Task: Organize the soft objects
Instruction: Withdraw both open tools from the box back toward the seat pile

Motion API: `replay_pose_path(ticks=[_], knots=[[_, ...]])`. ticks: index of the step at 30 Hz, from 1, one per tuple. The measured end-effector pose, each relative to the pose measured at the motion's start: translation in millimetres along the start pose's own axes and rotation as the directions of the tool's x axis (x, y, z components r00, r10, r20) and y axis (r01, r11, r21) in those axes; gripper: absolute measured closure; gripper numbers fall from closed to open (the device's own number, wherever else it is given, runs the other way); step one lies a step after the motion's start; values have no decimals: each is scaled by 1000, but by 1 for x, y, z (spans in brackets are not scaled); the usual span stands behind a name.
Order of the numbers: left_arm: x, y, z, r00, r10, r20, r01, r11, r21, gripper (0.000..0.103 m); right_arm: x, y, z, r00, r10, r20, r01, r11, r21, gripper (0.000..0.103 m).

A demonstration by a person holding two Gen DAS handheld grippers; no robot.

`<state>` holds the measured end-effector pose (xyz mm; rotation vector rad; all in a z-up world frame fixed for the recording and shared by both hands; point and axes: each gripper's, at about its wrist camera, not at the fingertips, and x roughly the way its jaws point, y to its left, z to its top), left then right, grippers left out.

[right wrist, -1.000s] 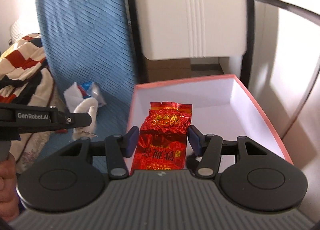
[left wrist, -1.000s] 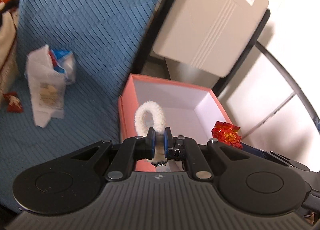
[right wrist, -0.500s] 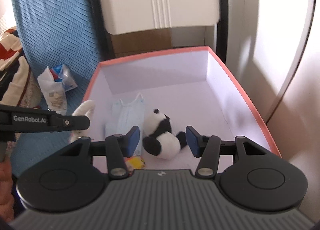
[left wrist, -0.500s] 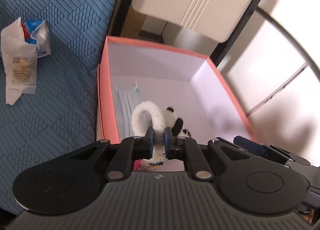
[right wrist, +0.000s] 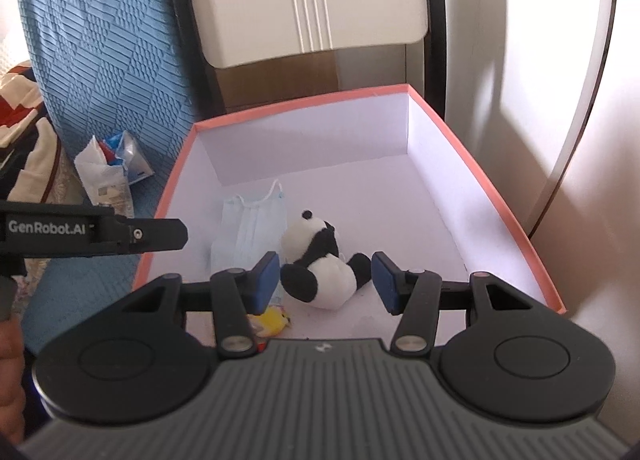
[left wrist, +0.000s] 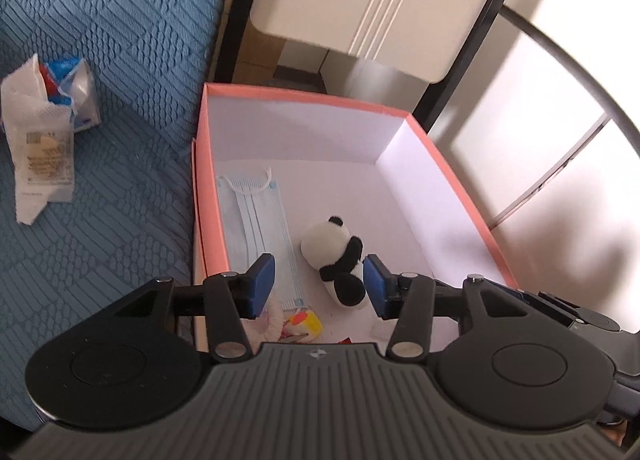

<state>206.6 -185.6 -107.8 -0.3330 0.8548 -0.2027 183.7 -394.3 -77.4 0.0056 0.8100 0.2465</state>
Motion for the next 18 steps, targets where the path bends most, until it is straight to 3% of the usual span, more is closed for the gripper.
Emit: replay_pose_path(ticks=[18], knots=[[-105,26,11,983,2,183,-9,999,38,48,-49,66,18,990,90,111,-84,995,-51,48]])
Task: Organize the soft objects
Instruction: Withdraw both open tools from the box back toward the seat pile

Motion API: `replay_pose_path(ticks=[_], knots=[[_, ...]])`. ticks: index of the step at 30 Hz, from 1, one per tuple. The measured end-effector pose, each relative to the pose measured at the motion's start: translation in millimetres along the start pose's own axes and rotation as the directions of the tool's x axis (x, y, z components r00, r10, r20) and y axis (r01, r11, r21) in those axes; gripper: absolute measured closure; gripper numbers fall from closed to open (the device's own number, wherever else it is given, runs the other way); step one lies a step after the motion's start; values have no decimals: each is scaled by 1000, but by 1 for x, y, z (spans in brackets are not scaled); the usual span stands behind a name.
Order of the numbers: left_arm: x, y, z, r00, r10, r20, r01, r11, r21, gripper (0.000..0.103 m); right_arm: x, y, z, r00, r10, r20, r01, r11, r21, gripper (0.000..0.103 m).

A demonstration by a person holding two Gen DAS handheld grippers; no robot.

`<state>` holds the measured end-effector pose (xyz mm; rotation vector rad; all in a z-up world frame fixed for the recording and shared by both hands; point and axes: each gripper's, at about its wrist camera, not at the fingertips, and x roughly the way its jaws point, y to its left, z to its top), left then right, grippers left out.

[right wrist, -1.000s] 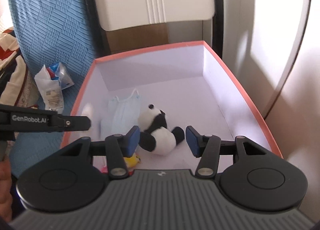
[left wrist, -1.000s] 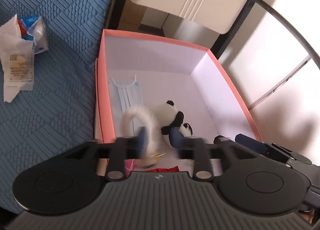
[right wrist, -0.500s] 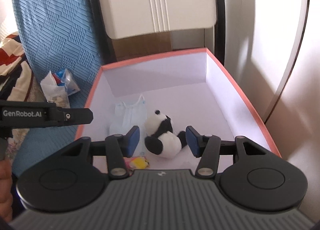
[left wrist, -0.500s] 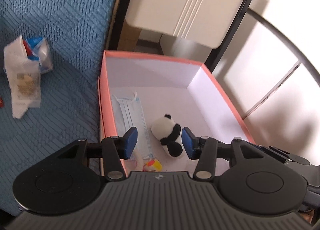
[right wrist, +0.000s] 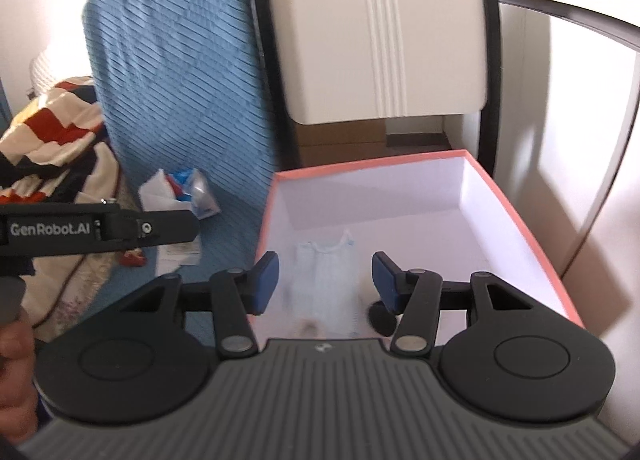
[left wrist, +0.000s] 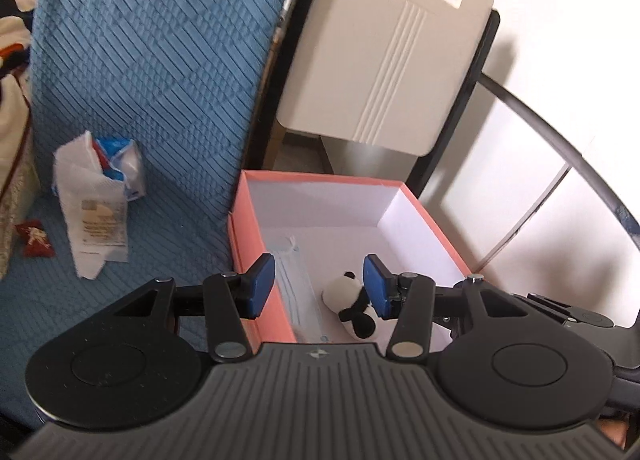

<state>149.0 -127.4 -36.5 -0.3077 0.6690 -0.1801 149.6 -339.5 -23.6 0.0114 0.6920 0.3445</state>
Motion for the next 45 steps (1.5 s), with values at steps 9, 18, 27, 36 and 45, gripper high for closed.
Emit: replay_pose_path(ticks=[9,18,27,36,45], knots=[[-38,27,-1,997,49,64,-51,998,40,48,-5,38,-2,1000,24,2,-24,1000,0,48],[-57,63,-4,992,82,91,-84,996,16,48,3,74,-8,999,52,-17,-52,998,-28,48],[-68,95,-11,985,139,104,-142,990,18,48,17,104,-15,997,71,-39,-72,997,-36,47],[-77,127,-30,977,177,119,-177,984,-9,48,32,137,-36,991,95,-90,-104,990,-98,46],[-62,149,-54,963,239,127,-241,971,-2,48,51,145,-64,990,71,-120,-85,990,-114,46]])
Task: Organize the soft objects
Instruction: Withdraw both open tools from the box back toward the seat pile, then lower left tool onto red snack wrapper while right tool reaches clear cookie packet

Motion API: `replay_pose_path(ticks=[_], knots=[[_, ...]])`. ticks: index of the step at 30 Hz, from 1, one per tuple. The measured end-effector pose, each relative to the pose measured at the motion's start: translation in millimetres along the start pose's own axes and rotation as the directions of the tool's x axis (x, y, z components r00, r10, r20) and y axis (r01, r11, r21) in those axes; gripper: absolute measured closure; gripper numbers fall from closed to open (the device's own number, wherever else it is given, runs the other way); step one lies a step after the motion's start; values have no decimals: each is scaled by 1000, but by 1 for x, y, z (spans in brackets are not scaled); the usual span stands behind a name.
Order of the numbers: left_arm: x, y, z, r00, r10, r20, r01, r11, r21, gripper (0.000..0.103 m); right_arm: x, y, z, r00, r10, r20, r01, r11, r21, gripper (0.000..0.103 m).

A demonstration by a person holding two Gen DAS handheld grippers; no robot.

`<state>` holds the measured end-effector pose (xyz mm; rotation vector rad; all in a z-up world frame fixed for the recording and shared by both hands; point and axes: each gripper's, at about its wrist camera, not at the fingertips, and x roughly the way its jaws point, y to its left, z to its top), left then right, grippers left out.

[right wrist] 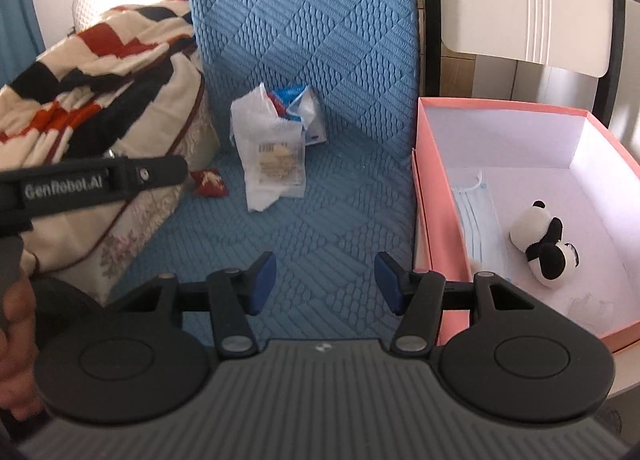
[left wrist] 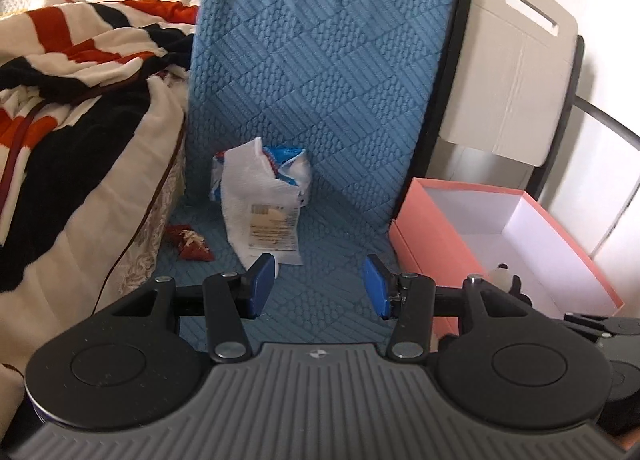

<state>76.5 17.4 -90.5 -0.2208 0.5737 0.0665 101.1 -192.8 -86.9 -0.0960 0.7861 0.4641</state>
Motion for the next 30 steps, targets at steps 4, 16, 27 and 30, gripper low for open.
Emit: replay_pose_path(ticks=[4,16,27,30], knots=[[15,6,-4,999,27,23,-28,1000,12,48,5,-2,-5,1000,-11,5,11,1000,-4,46],[72,36,-16,998,57,33,-57,998,1,48,36,-2,8,997,-12,70,11,1000,14,46],[113,54,-14,997,62,-47,-63,998,-20,45,70,-1,25,992,-3,124,6,1000,-22,46],[120,57,-11,997,58,-59,-61,998,-36,45,82,2,31,992,-21,124,29,997,-65,46]])
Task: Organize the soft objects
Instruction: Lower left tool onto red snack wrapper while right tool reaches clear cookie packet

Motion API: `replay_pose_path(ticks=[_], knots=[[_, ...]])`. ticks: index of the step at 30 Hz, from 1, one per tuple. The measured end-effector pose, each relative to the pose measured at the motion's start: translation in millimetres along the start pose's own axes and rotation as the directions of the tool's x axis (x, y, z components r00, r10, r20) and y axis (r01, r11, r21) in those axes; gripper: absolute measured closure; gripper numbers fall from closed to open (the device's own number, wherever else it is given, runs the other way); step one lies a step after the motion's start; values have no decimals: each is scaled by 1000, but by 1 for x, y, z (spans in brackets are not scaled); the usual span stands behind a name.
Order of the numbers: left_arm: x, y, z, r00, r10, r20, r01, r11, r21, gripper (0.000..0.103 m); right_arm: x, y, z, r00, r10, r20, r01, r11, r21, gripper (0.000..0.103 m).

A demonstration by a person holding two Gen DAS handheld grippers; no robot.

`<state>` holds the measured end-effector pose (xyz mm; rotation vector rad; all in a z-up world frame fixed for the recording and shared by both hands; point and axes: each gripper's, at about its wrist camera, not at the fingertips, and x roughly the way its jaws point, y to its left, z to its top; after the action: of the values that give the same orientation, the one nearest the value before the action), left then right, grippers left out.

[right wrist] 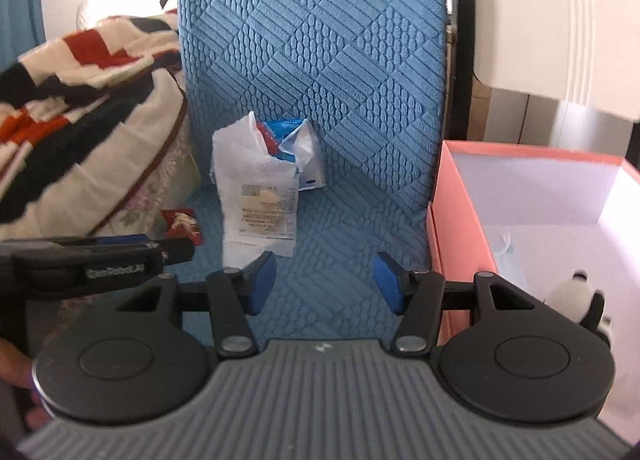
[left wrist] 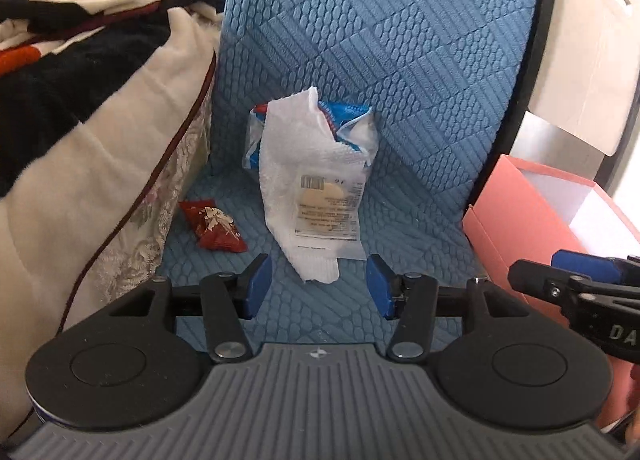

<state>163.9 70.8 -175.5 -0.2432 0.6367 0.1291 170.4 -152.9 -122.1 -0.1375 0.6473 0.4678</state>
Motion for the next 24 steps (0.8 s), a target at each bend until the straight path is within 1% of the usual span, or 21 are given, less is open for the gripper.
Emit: replay_pose_path(ticks=[2,5,12,15,18,20,22,24], knots=[[6,1,2,1000,22,-4,-22,1000,-1,45,8,0,4,1000,12,-2,-12,1000,-5,46],[16,5,6,999,40,-21,-40,999,-18,45,20,-4,9,999,29,-17,-29,999,26,46],[41,13,11,995,96,-37,-97,995,-20,45,45,-11,20,997,59,-45,-56,996,64,46],[49,18,15,992,123,-42,-124,992,-33,45,59,-12,24,995,81,-65,-75,994,85,46],[60,24,20,983,171,-62,-174,984,-42,45,76,-11,29,991,104,-87,-95,990,104,46],[67,31,23,980,183,-80,-189,979,-75,45,88,-7,31,988,117,-104,-106,988,108,46],[73,41,27,981,169,-97,-181,975,-131,45,97,0,30,985,129,-116,-117,987,108,46],[78,48,30,979,171,-111,-188,968,-167,45,108,7,28,981,141,-131,-127,986,111,46]])
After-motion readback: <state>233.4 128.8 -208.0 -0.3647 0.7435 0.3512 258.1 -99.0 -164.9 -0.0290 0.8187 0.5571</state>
